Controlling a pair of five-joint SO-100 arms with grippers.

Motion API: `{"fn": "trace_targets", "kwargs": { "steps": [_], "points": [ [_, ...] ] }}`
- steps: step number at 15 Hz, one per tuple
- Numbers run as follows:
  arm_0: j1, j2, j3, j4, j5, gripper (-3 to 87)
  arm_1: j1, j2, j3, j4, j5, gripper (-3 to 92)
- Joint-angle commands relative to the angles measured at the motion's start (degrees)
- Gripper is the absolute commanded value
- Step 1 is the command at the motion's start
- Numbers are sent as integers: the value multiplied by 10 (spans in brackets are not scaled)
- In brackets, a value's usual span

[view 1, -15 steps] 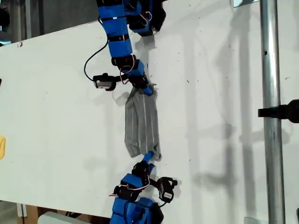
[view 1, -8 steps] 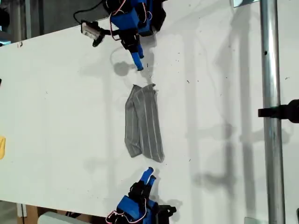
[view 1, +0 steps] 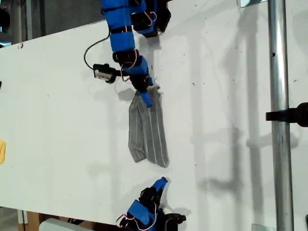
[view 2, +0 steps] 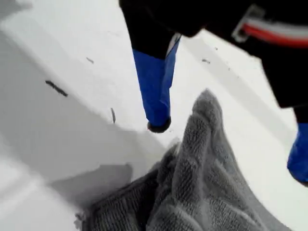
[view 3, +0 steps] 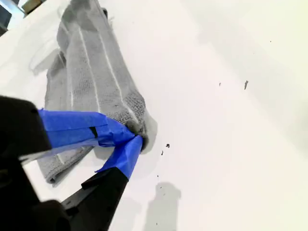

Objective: Grasp corners of a towel and fold twice.

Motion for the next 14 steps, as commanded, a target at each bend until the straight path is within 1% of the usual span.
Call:
{"fn": "trace_targets", "kwargs": {
  "steps": [1, 2, 4, 5, 6, 8, 9, 10, 11, 12, 13, 14],
  "points": [
    [21, 8, -2, -3, -21, -26, 22, -207, -189, 19, -9, 476],
    [28, 16, 2, 4, -29, -26, 37, -218, -195, 11, -11, 455],
    [33, 56, 18, 25, -33, -26, 63, -221, -197, 5, -16, 348],
    [31, 93, 31, 43, -33, -26, 83, -221, -197, -9, -40, 326],
    [27, 140, 42, 66, -31, -26, 105, -221, -197, -20, -68, 283],
    [20, 190, 44, 105, -20, -26, 157, -220, -200, -5, -105, -2],
    [18, 190, 40, 109, -14, -26, 177, -218, -211, 28, -155, -2],
    [16, 190, 40, 106, -10, -26, 182, -201, -213, 81, -184, -2],
    [12, 190, 41, 98, -2, -26, 171, -143, -179, 125, -188, -2],
    [12, 190, 46, 94, 1, -26, 150, -34, -115, 165, -163, -2],
    [11, 190, 50, 89, 2, -26, 127, 94, -62, 236, -120, -2],
    [11, 190, 51, 83, 6, -26, 101, 193, -56, 356, -68, -2]
  ]
}}
